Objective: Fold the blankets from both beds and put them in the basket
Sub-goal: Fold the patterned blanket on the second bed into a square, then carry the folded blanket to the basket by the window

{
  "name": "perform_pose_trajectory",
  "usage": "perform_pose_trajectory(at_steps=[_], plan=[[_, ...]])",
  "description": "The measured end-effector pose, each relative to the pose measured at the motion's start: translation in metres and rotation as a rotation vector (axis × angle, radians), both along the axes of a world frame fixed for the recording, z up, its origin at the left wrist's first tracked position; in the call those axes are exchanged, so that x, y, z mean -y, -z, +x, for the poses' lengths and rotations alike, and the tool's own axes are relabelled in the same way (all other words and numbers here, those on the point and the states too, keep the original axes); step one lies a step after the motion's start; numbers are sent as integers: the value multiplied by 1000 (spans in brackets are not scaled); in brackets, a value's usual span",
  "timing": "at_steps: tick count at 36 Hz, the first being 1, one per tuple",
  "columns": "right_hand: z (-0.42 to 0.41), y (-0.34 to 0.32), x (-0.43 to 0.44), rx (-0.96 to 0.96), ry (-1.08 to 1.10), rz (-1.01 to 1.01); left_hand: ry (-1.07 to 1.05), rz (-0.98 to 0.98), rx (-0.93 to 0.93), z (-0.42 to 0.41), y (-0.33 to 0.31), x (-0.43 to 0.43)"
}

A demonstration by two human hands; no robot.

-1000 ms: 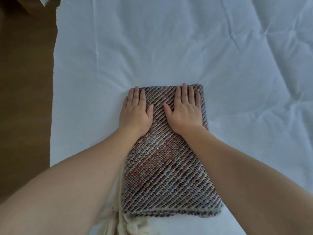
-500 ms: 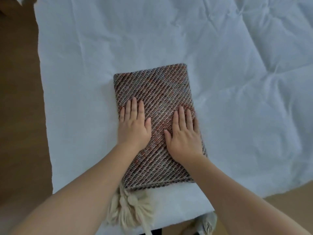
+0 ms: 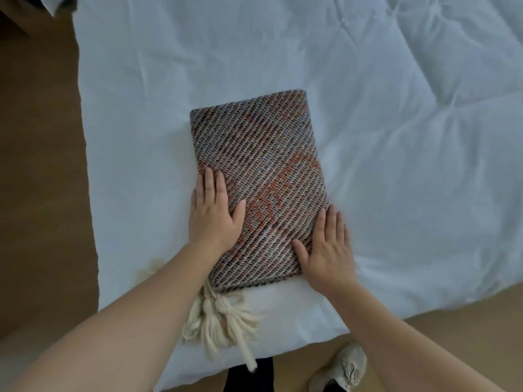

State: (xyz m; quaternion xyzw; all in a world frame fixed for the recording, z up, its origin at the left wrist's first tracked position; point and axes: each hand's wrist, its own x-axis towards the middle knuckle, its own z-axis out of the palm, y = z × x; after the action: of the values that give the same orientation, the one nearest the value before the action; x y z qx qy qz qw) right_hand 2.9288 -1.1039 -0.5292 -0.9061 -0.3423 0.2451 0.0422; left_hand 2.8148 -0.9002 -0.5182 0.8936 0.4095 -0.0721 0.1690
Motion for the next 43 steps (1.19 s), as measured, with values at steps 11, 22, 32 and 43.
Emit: perform_pose_trajectory(at_steps=[11, 22, 32, 43], plan=[[75, -51, -88, -561, 607, 507, -728, -594, 236, 25, -21, -57], [94, -75, -93, -746, 660, 461, -723, -923, 593, 12, -55, -53], [87, -228, -28, -481, 765, 731, -306, -678, 656, 65, -200, -14], [97, -414, 135, -72, 905, 982, 294, -665, 757, 156, -392, 97]])
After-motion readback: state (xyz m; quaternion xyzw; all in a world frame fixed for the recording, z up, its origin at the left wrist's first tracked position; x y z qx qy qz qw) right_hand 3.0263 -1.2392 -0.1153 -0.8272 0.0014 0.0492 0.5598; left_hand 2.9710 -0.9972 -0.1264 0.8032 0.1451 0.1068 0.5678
